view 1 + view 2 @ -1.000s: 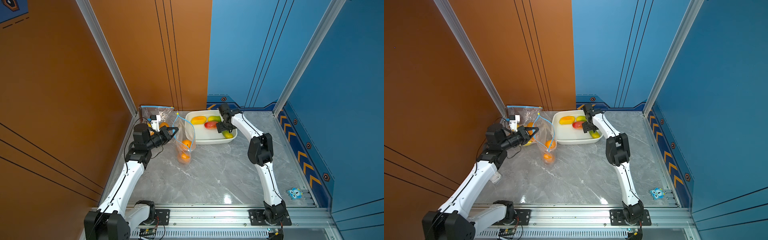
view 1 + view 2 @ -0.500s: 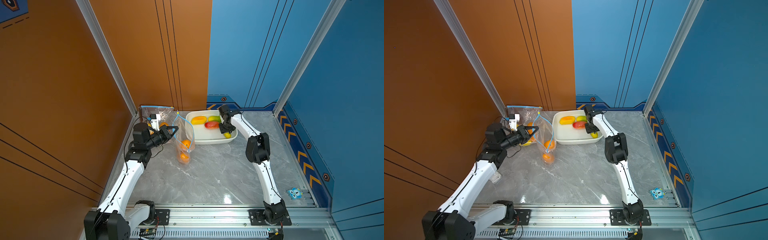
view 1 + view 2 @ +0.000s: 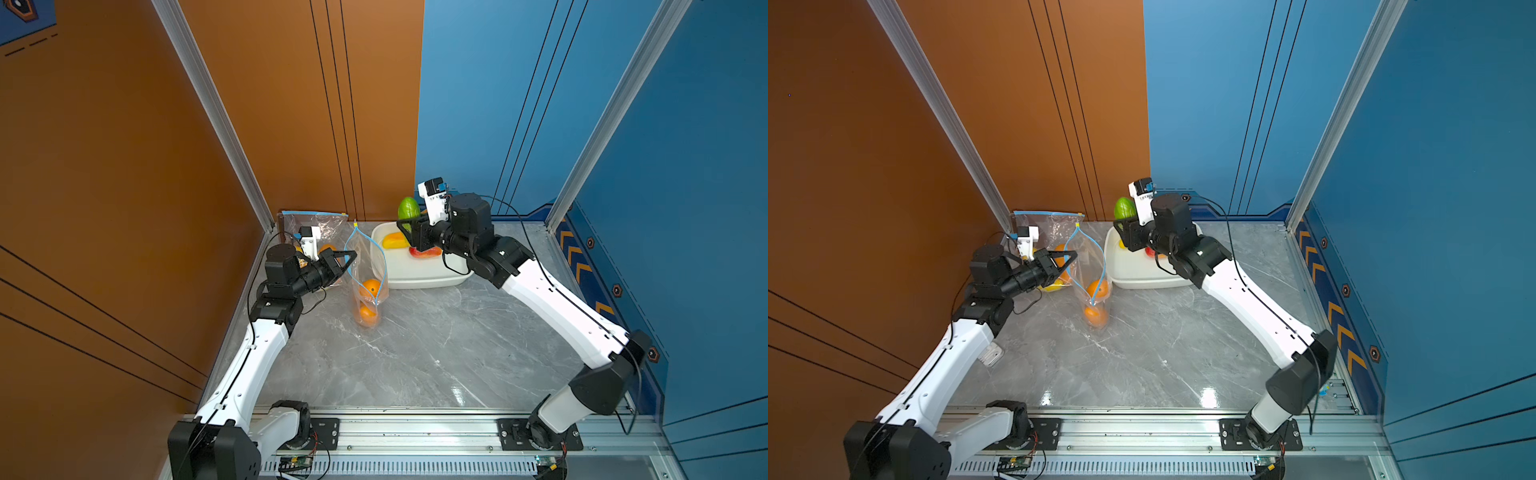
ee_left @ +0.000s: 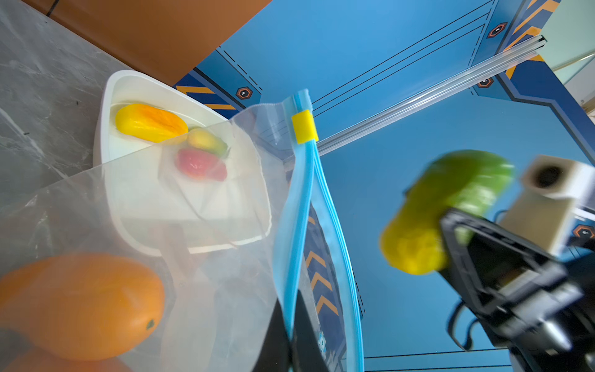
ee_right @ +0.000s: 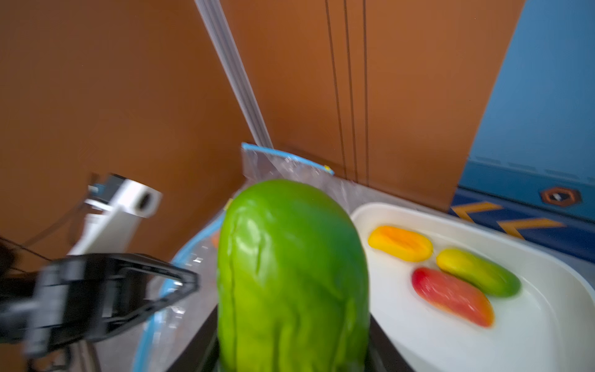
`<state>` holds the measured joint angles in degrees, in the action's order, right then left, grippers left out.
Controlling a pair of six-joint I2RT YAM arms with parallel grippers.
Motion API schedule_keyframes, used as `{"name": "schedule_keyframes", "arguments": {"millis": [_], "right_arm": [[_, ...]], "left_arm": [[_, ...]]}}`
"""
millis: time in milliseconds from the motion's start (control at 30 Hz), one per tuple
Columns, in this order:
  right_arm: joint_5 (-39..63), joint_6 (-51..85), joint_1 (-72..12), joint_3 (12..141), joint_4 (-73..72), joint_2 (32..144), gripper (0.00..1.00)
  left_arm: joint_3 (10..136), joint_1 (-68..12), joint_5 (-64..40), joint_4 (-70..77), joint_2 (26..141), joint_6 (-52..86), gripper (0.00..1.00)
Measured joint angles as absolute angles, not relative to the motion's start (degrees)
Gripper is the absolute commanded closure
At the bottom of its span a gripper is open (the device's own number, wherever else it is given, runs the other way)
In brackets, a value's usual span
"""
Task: Place the mango in a zip-top bag and seal the zipper
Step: Place the mango in the zipper food storage bag, then pick up the mango from the basket.
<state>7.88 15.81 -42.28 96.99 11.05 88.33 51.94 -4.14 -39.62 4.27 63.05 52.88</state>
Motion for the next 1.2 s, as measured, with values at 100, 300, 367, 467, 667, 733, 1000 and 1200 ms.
{"name": "schedule_keyframes", "arguments": {"millis": [100,300,367,467,667,733,1000,1200], "right_arm": [[10.92,16.69,-45.39,95.53,-0.51,86.65,0.64],[13.85,15.99,-49.15,95.55,-7.16,96.73,0.63],[14.35,15.55,-49.71,95.64,-6.85,100.42,0.63],[14.63,14.66,-50.0,96.53,-5.02,104.62,0.49],[13.93,11.49,-50.15,97.8,-3.11,104.99,0.13],[13.56,11.05,-50.22,97.8,-2.87,104.88,0.0],[15.07,12.58,-48.16,96.9,-2.5,100.75,0.0],[11.57,17.15,-39.57,95.37,0.89,92.6,0.0]], "left_arm": [[51.99,-3.95,-39.62,4.51,63.35,52.88,1.0],[52.01,-3.64,-39.62,4.56,63.88,52.88,1.0],[52.01,-3.62,-39.62,4.56,63.9,52.88,1.0],[52.01,-3.33,-39.16,4.38,63.9,52.75,1.0],[51.99,-2.63,-39.24,4.34,64.01,52.88,1.0],[51.99,-2.63,-39.29,4.51,64.01,52.88,1.0],[51.99,-1.1,-39.94,4.54,64.01,52.93,1.0],[51.99,1.74,-40.75,4.51,63.4,53.41,1.0]]}}
